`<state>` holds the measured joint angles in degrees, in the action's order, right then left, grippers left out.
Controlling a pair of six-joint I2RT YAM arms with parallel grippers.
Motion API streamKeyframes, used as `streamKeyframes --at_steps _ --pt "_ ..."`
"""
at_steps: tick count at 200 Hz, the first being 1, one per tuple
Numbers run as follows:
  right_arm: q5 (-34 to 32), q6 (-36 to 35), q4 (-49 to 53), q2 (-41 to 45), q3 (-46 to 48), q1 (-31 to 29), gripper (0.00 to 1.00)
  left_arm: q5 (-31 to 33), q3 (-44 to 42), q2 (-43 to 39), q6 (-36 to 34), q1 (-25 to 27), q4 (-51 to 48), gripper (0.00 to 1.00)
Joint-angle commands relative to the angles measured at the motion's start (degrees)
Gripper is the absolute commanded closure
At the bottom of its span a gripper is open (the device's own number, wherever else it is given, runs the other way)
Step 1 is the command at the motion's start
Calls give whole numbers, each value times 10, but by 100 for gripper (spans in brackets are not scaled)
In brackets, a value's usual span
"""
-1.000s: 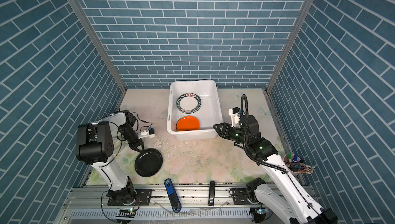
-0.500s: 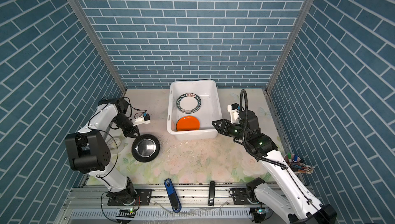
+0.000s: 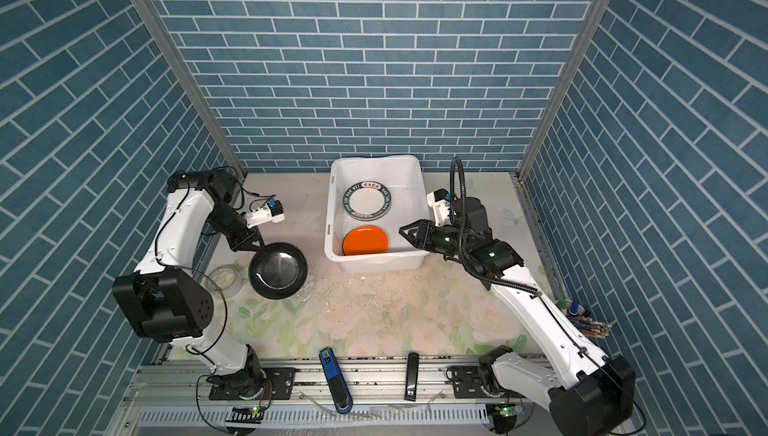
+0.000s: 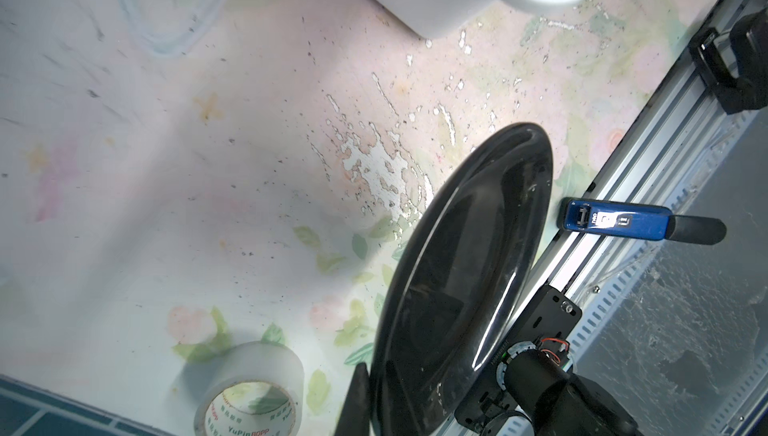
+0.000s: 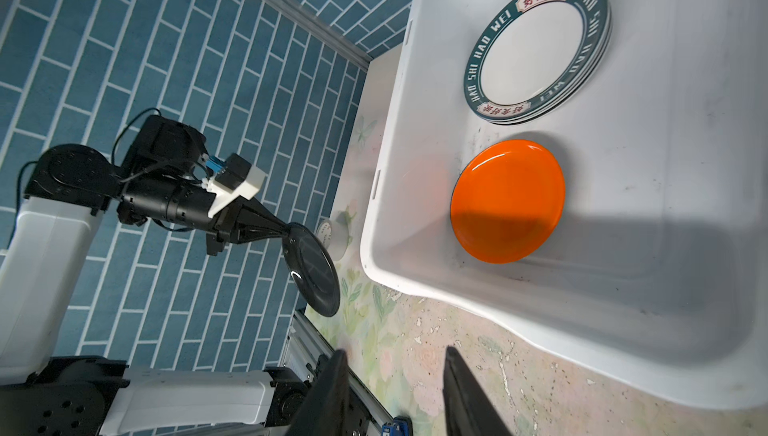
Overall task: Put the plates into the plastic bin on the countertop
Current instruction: 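Lift the black plate toward the bin while the right gripper reaches toward it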
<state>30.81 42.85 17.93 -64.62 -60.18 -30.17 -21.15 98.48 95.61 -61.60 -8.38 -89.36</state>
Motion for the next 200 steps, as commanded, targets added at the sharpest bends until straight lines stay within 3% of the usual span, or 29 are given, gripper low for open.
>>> streamKeyframes --at_steps 1,66,134,200 --pt "16 -50 13 -34 -54 -35 60 -28 55 -11 15 -3 -63 100" --pt "-4 -46 -76 -130 -101 -124 56 -29 178 -7 54 37 -106 100" --pt "-48 -42 -147 -172 -110 -188 52 -35 207 -7 105 108 -101 100" --pt "-98 -60 -153 -185 -113 -216 52 -48 244 1 127 133 -115 100"
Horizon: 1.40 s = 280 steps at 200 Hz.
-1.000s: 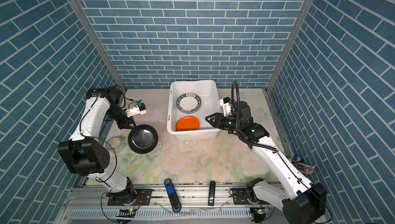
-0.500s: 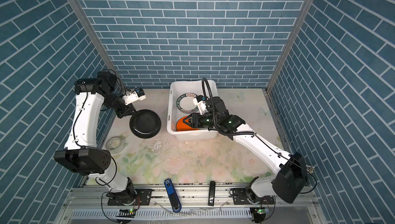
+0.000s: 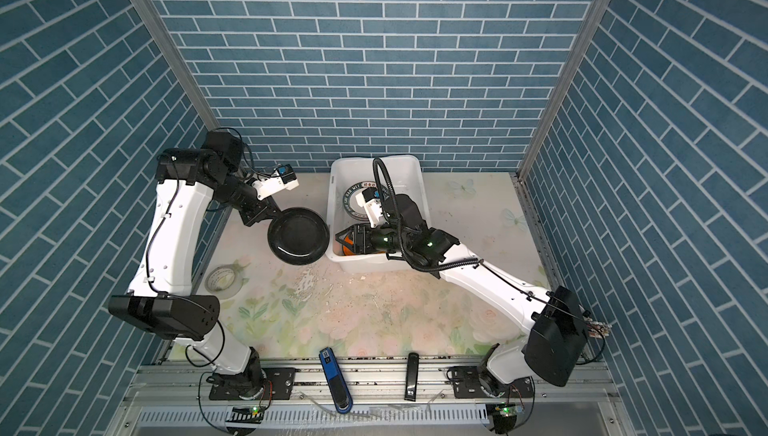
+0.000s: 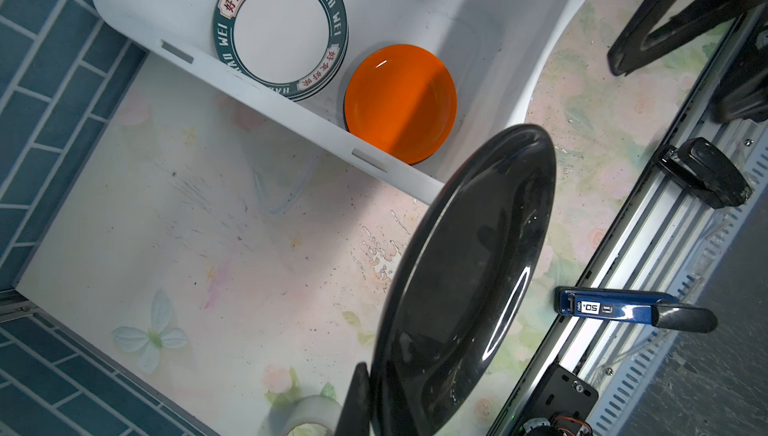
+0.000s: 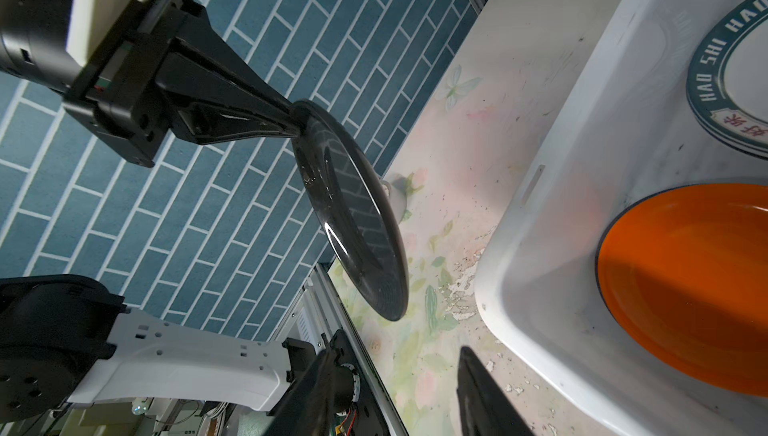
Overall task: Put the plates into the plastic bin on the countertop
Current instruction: 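Lift the black plate toward the bin while the right gripper reaches toward it, then grasp the black plate rim with the right gripper while the left gripper holds it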
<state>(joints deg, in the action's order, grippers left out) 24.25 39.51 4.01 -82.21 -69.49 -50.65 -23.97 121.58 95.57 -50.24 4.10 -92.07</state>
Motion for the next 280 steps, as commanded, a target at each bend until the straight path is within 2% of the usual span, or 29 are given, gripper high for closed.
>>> streamKeyframes --at_steps 1,62,122,154,216,280 --pt "-32 -26 -14 -9 -20 -12 52 -20 13 1 14 9 -88 100" --pt "-43 -49 8 -32 -50 -28 52 -36 11 -1 24 28 -91 100" --pt "-107 -79 48 -31 -57 -38 55 -53 14 0 27 33 -96 100" --pt "-116 -94 66 -29 -68 -40 56 -63 16 1 27 34 -99 100" --pt "-86 -86 42 -43 -71 -41 65 -74 16 7 37 35 -102 100" --pt "-88 -87 42 -43 -69 -41 77 -88 9 -2 43 35 -101 100"
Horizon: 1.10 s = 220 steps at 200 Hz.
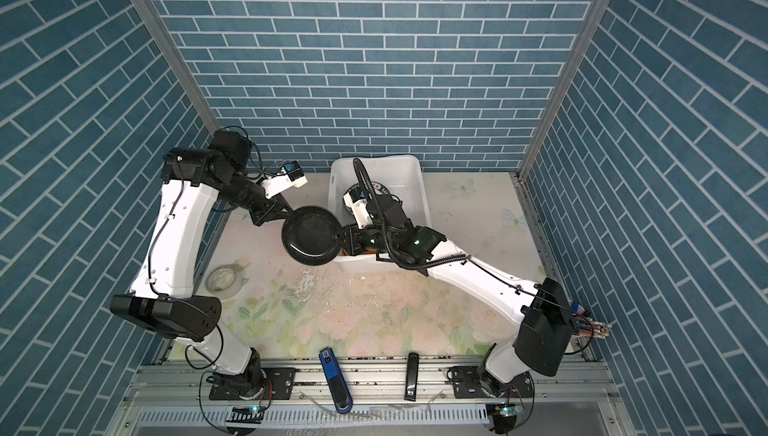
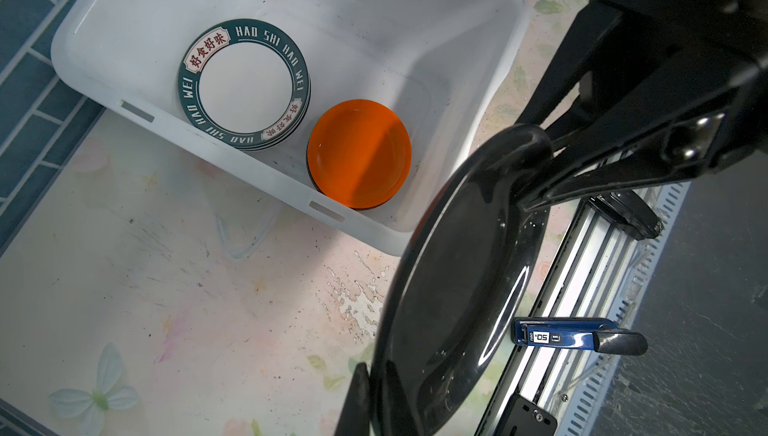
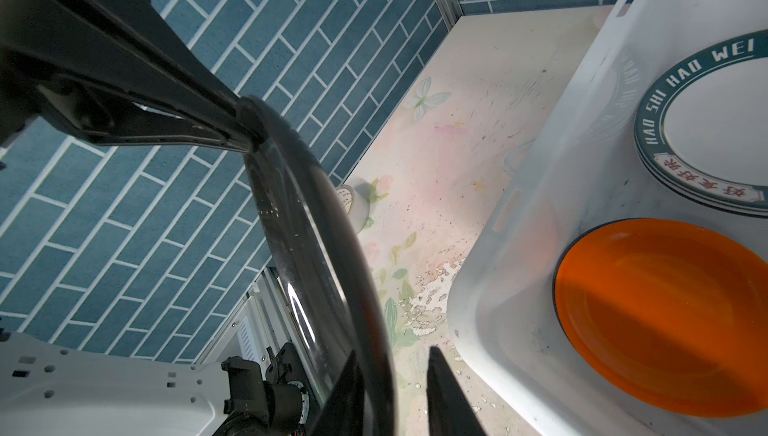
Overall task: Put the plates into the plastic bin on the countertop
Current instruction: 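Grasp the black plate rim with the right gripper while the left gripper holds it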
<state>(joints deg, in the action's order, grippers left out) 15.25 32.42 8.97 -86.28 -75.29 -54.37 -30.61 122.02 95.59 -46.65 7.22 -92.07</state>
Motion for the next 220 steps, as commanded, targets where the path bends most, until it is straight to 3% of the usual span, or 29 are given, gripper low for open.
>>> streamKeyframes --at_steps 1,115,125,144,175,206,220 --pt "2 -16 -8 -3 -10 -4 77 -22 4 -3 7 3 -101 100" --pt "10 -13 -13 -2 -5 -4 100 -18 -38 -21 12 3 -72 99" --pt "8 -13 -15 -1 -4 -4 100 -16 -40 -23 14 3 -68 93" --pt "6 -12 -17 1 -3 -3 100 -8 -43 -24 24 3 -56 69" --pt "-4 -21 0 6 -8 -2 100 -1 -57 -32 50 3 -24 44" --pt "-35 -24 34 12 -10 3 100 12 -46 -34 56 3 -19 30" --pt "-43 -17 37 20 0 13 100 22 -38 -36 56 3 -19 29"
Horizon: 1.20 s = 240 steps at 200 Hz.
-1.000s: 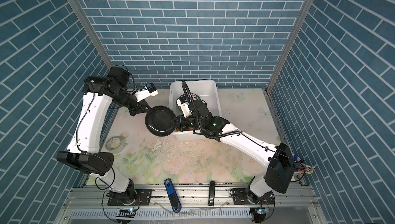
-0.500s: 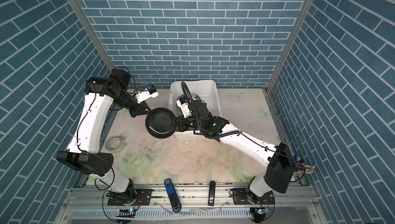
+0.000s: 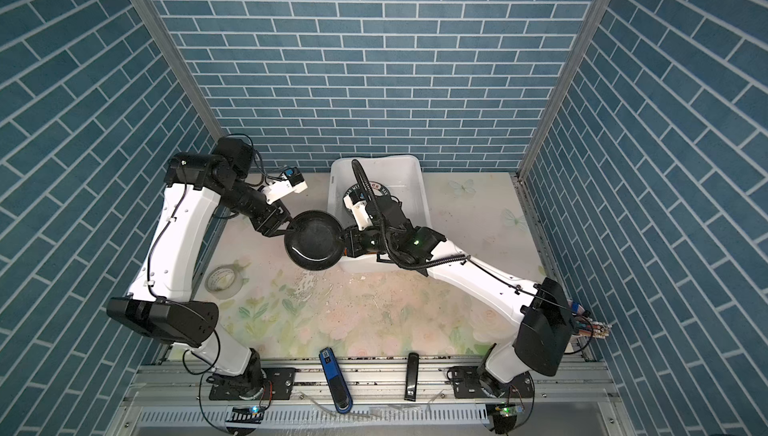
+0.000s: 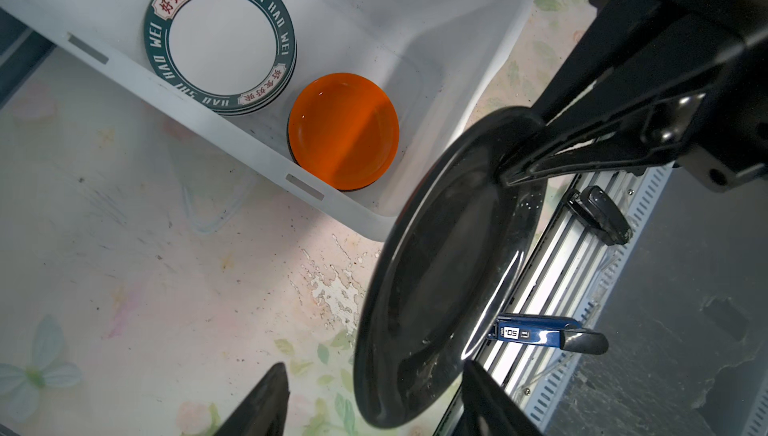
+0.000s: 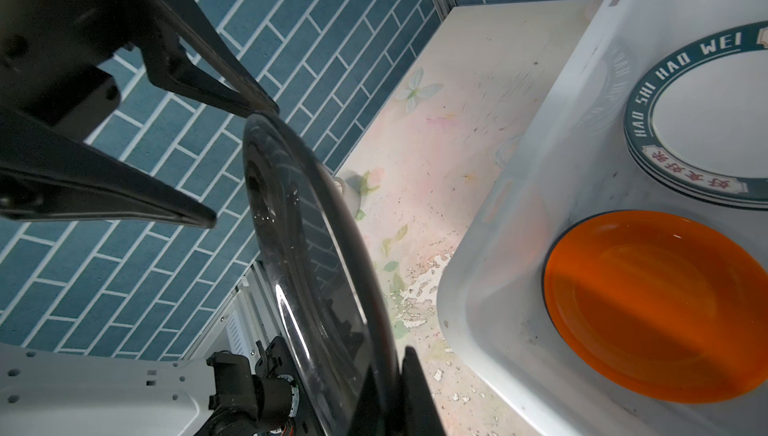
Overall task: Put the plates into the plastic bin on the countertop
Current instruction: 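Grasp the black plate rim with the right gripper while the left gripper holds it, then carry the black plate over the bin with right gripper while left gripper withdraws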
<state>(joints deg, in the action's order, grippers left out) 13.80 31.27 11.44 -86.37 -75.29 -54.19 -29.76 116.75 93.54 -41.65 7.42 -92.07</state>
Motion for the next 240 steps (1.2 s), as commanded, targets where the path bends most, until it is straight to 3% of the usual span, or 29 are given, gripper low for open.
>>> streamKeyframes --at_steps 1,38,72,94,124,173,195,240 --pt "-28 -5 12 22 1 12 100 14 15 -15 6 1 -19 29" --pt "-7 16 15 49 18 54 100 41 49 -13 21 1 -23 29" --pt "31 33 41 64 15 125 100 20 53 -4 48 1 5 26" --pt "18 19 70 64 3 172 100 13 70 27 79 0 31 24" --pt "43 -10 126 16 -62 236 100 11 116 70 105 0 58 17" --pt "45 -33 206 -77 -175 298 100 101 200 143 126 -2 75 13" --pt "57 -40 262 -122 -238 303 100 103 166 131 149 -5 123 11" --pt "71 -58 390 -206 -351 301 100 74 -33 32 188 -8 313 9"
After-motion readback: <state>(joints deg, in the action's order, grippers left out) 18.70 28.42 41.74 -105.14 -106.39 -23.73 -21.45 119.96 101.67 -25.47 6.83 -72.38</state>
